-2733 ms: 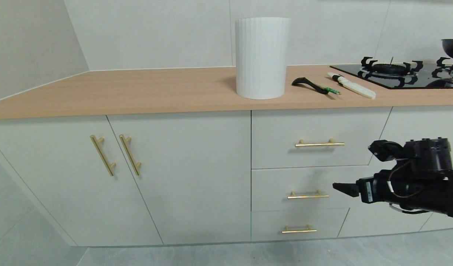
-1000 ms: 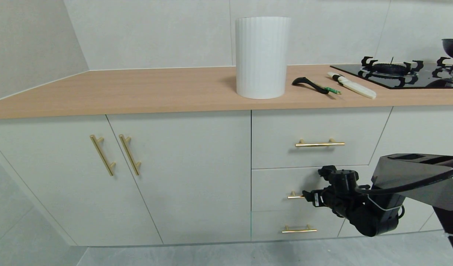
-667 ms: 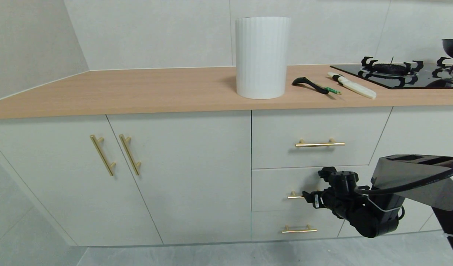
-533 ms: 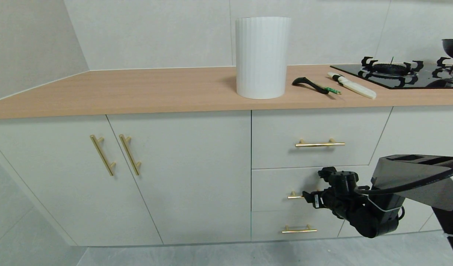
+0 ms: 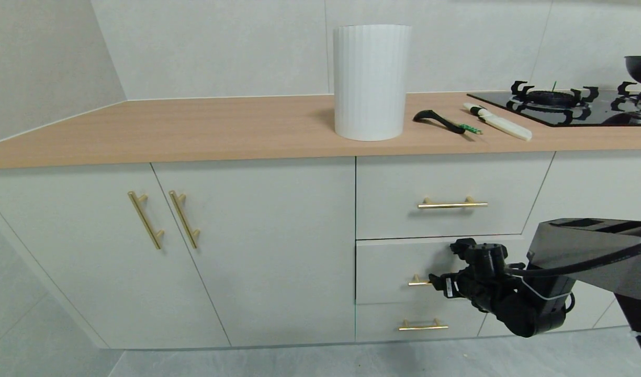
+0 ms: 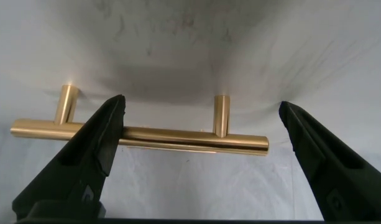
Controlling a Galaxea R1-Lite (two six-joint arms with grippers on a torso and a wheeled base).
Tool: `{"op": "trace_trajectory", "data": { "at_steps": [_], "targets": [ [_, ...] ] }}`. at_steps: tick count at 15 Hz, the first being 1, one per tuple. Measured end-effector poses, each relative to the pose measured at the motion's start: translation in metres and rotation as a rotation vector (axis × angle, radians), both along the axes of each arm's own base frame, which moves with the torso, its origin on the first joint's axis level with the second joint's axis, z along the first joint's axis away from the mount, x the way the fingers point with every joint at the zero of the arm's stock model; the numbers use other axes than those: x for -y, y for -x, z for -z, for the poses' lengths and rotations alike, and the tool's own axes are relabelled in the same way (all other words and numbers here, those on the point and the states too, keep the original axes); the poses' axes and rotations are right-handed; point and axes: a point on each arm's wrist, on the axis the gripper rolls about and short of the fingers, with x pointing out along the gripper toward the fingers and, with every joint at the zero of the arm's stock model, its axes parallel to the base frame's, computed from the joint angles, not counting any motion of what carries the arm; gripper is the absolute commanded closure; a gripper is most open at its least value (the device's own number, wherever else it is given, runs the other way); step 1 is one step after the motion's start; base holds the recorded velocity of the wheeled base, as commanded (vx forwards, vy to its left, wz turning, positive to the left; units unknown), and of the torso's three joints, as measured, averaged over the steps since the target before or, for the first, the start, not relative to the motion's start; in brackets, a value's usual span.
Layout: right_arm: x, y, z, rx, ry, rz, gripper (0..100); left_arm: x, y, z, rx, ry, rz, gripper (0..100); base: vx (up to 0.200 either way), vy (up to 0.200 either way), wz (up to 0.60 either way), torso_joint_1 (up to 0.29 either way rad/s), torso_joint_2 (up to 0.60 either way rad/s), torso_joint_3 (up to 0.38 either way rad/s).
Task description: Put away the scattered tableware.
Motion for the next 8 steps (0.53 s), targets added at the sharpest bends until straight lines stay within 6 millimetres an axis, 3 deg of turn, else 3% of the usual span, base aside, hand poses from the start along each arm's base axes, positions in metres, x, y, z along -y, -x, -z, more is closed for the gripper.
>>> {"op": "trace_trajectory", "data": {
  "at_steps": [5,8],
  "targets": [
    [0.001,0.005,-0.005,-0.020,0.007,-0.004,0,0.000,0.000,0.000,0.000,0.000,0.000,0,0.000,0.000,0.00,0.000,0.00,0.000],
    [0.001,0.022,-0.032,-0.104,0.018,-0.031,0,0.000,0.000,0.000,0.000,0.000,0.000,0,0.000,0.000,0.00,0.000,0.00,0.000]
  ]
}}
